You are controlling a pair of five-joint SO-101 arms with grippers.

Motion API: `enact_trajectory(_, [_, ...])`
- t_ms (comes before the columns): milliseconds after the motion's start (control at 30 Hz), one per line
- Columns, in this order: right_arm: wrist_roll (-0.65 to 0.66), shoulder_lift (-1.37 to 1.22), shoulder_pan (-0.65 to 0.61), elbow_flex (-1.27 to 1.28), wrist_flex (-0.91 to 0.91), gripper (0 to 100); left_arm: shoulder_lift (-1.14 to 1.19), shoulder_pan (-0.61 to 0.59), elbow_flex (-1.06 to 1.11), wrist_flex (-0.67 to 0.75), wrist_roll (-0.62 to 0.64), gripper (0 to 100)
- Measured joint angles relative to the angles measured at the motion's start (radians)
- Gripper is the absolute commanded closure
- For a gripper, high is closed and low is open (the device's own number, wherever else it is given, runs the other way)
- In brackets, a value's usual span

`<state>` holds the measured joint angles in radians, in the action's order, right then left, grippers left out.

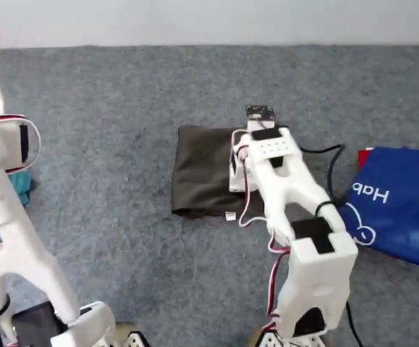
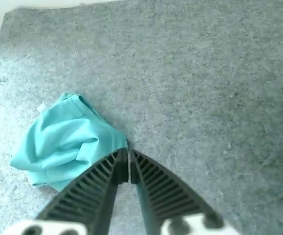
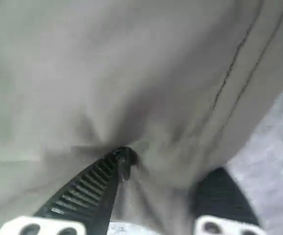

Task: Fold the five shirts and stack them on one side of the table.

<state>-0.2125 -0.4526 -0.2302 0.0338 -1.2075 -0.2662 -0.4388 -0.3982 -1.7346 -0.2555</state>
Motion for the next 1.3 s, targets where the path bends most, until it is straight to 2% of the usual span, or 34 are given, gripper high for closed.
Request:
enact_trajectory(300, [0.199,-0.118,0.1,-0.187,-0.153,98.7,0.0,-0.017,0.0,0.0,0.0,98])
enact_trajectory(400, [0.331,-0.115,0.129,-0.196,-0.183,98.7,0.0,-0.021,0.0,0.0,0.0,98])
enact_trajectory(567, [0.698,-0.098,0.226,-0.207,-0.192,98.7,0.0,-0.026,0.0,0.0,0.0,98])
enact_trajectory(700, [1.086,-0.098,0.292,-0.25,-0.196,98.7,0.0,-0.023,0.0,0.0,0.0,98])
enact_trajectory(833, [1.482,-0.098,0.315,-0.334,-0.189,98.7,0.0,-0.028,0.0,0.0,0.0,98])
enact_trajectory(933, [1.671,-0.098,0.31,-0.348,-0.094,98.8,0.0,-0.025,0.0,0.0,0.0,98])
enact_trajectory(1067, [1.757,-0.1,0.279,-0.348,0.017,97.1,0.0,-0.026,0.0,0.0,0.0,98])
enact_trajectory(1167, [1.757,-0.1,0.247,-0.351,0.015,88.3,0.0,-0.026,0.0,0.0,0.0,98])
enact_trajectory(1233, [1.691,-0.094,0.232,-0.367,0.002,80.0,0.0,-0.026,0.0,0.0,0.0,98])
enact_trajectory(1300, [1.571,-0.074,0.226,-0.374,-0.009,72.6,0.0,-0.026,0.0,0.0,0.0,98])
